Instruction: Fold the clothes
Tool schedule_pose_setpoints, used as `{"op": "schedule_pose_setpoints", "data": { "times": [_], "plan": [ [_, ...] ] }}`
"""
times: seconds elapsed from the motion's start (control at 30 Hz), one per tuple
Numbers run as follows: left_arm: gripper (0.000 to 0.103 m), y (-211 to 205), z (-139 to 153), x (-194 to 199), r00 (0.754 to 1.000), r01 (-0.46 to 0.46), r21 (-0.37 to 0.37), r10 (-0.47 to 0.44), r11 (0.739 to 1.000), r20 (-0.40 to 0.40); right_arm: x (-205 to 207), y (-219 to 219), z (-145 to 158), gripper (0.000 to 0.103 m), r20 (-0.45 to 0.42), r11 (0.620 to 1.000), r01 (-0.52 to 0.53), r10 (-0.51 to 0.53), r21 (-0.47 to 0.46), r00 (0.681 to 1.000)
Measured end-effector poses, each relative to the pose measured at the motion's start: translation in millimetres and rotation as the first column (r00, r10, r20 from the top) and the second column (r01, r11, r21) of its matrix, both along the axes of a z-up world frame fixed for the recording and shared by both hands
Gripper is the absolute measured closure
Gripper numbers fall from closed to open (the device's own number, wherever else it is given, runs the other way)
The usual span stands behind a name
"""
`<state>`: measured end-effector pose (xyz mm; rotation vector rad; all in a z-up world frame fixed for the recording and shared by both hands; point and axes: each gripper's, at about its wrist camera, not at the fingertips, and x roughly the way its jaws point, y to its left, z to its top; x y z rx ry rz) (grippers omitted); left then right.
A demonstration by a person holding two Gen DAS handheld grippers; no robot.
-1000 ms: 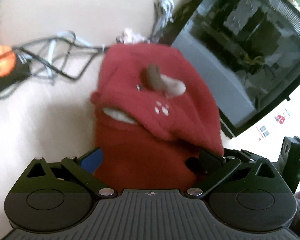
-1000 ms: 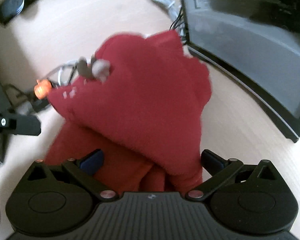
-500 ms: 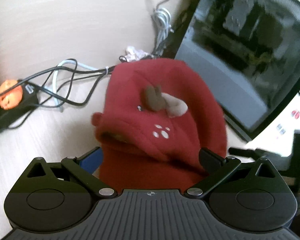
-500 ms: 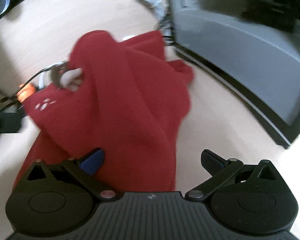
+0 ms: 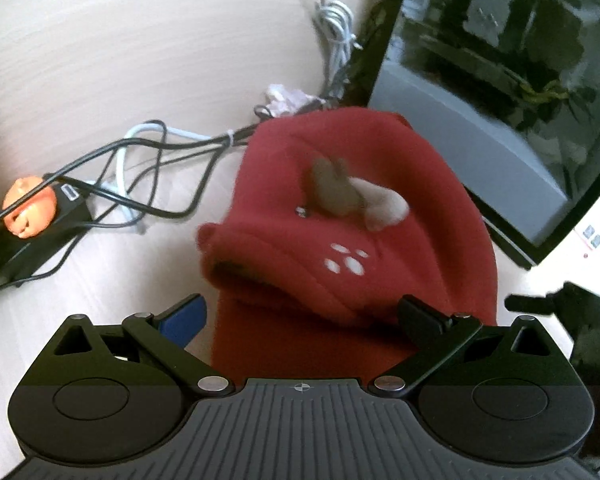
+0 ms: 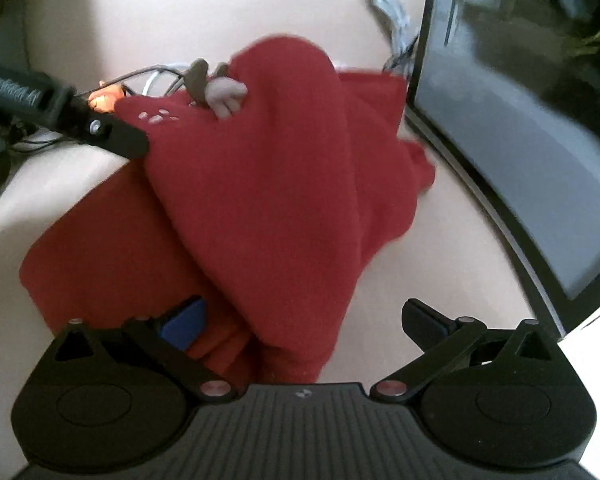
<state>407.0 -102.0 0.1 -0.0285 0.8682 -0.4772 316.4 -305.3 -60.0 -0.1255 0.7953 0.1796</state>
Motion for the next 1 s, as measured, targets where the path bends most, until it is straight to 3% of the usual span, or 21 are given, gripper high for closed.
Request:
{"op": "schedule_pose_setpoints", "data": {
  "times": [0.1,0.17,0.3,0.33,0.4,0.47,0.53,0.63,0.7,0.8,0.9,1.0],
  "plan": [
    [0.000,13,6,-2,1.000,-0.011,-0.062,0.011,0.998,-0.002,-6,-8,19,0.000,0.030,0.998,0.020,-0.022,0.058,0.999],
    [0.000,16,5,-9,1.000,0.028,-0.087,-0.029,0.996,-0.012,-11,-9,24,0.000,0.035,0.997,-0.001,-0.002,0.076,0.999],
    [0.000,9,-19,-25,0.993,0.093,-0.020,-0.094,0.995,-0.070,-16,5,12,0.000,-0.008,0.996,-0.080,0.081,0.032,0.997],
    [0.000,6,-27,-28,0.991,0.102,0.006,-0.101,0.995,-0.089,-14,13,-4,0.000,-0.047,0.996,-0.081,0.080,-0.026,0.996],
    [0.000,4,-38,-31,0.990,0.101,0.050,-0.095,0.994,-0.107,-12,11,-9,0.000,-0.051,0.997,-0.081,0.080,-0.009,0.995],
    [0.000,8,-31,-32,0.992,0.100,0.010,-0.098,0.995,-0.085,-6,6,0,0.000,-0.052,0.996,-0.081,0.082,0.024,0.995],
    [0.000,15,-17,-27,0.994,0.097,-0.075,-0.100,0.992,-0.038,0,-7,19,0.000,0.008,0.997,-0.055,0.055,0.056,0.998],
    [0.000,20,-3,-7,0.998,0.062,-0.145,-0.058,0.987,0.031,29,-25,19,0.000,0.004,0.978,0.042,-0.044,0.203,0.999],
    [0.000,21,-7,13,1.000,-0.002,-0.172,0.008,0.985,0.031,48,-36,19,0.000,-0.007,0.948,0.106,-0.109,0.298,0.994],
    [0.000,27,-30,47,0.993,-0.106,-0.282,0.089,0.954,-0.075,76,-54,19,0.000,-0.035,0.879,0.198,-0.203,0.434,0.979],
    [0.000,29,-44,62,0.986,-0.112,-0.432,0.045,0.895,-0.162,104,-71,19,0.000,-0.076,0.784,0.280,-0.287,0.553,0.955],
    [0.000,31,-29,53,0.995,-0.017,-0.548,-0.042,0.836,-0.095,111,-53,15,0.000,-0.070,0.831,0.224,-0.219,0.509,0.973]
  ]
}}
